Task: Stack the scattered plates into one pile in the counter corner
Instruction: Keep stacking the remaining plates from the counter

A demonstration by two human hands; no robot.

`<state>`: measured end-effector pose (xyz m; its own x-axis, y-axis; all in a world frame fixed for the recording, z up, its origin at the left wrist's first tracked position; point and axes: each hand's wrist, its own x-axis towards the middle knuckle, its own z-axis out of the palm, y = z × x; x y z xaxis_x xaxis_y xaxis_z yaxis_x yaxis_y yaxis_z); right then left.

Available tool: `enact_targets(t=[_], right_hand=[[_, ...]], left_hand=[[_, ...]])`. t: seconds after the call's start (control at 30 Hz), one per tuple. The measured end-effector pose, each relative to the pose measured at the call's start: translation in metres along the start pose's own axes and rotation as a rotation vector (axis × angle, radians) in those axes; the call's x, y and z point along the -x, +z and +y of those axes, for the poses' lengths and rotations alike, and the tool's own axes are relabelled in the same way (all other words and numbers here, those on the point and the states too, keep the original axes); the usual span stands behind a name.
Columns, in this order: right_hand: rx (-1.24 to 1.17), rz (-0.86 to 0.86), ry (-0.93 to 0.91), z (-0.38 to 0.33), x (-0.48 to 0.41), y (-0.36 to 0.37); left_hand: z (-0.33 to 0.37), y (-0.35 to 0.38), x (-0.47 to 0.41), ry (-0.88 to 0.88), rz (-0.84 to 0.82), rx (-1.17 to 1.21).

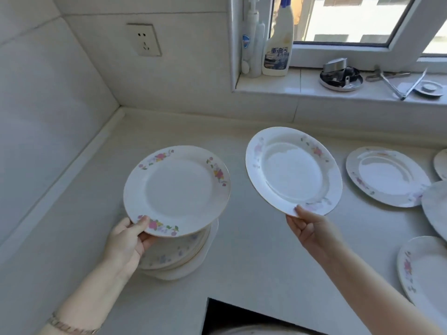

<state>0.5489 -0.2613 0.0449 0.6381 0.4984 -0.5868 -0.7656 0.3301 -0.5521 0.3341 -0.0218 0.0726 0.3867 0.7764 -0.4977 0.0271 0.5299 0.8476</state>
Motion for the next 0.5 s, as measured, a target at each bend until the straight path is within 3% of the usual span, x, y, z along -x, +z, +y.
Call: enact_targets(t=[0.2,0.5], right_hand=[[0.161,-0.086,0.02,0.01,-0.014,0.032],[0.244,-0.136,0.077,0.027,-0.027,0.056]], left_hand=[[-0.013,-0.035,0.003,-0.011,0.171,0.058],[-0.026,-0.053,-0.005,-0.076,0.226,0.027]])
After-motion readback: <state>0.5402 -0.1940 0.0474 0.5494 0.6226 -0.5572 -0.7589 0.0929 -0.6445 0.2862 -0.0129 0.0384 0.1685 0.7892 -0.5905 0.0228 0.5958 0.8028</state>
